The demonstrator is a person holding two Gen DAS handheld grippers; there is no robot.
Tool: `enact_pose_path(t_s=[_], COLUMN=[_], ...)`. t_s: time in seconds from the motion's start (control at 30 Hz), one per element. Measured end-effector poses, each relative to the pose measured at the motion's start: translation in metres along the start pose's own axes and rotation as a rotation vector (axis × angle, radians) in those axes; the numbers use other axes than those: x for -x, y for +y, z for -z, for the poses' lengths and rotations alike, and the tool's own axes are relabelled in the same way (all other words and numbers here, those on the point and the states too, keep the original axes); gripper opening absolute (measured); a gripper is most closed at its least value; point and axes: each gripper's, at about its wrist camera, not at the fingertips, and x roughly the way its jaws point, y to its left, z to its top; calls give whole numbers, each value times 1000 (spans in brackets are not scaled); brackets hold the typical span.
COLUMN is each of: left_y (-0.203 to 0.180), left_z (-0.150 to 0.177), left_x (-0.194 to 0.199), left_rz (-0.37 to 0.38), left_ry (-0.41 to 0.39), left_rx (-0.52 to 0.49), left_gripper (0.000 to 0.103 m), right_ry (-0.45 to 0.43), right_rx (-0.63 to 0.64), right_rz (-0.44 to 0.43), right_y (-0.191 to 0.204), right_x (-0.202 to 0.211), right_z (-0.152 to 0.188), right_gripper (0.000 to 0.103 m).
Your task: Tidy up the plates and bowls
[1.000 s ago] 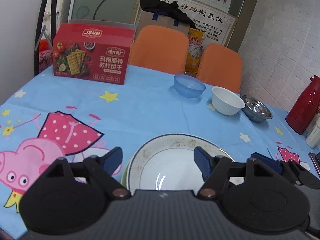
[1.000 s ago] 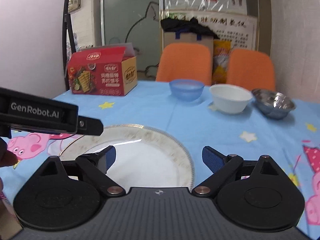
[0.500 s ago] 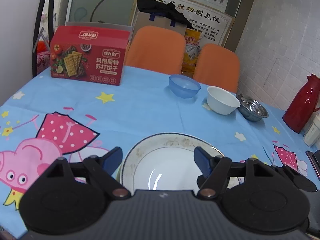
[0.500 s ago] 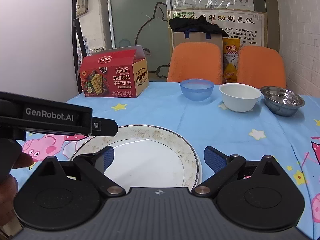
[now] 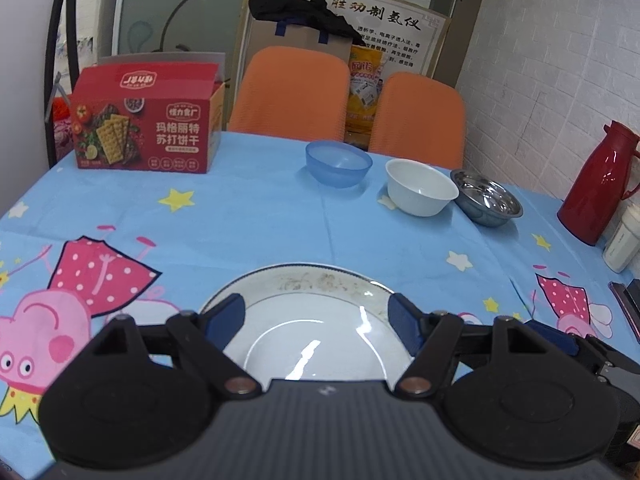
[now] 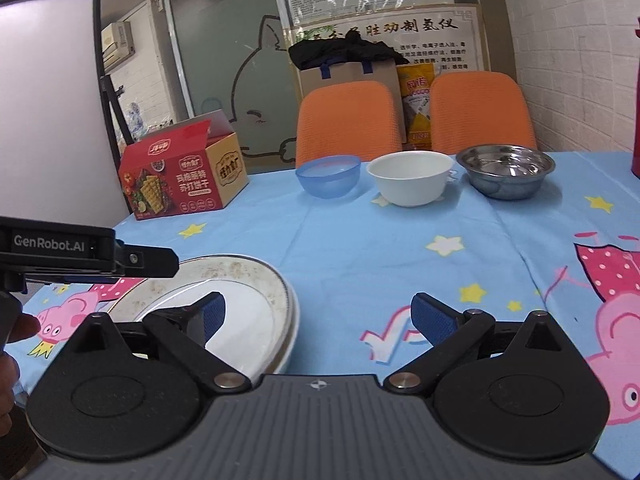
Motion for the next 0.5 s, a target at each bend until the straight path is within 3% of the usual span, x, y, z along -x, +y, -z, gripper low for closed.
enact_pose_path(t_s=[0.27, 0.5], left_y=[-61, -116], left_z=[-9, -15], left_x=[-19, -45], left_rz=[42, 102], left_ry=[23, 69], left_rx=[-93, -215], left_gripper=[71, 71], right_ry=[-2, -14], right_rx=[-135, -170], right_rz=[46, 78], right_y=[-59, -101], right_x=[11, 23], right_z=[3, 1], right_gripper=[103, 103])
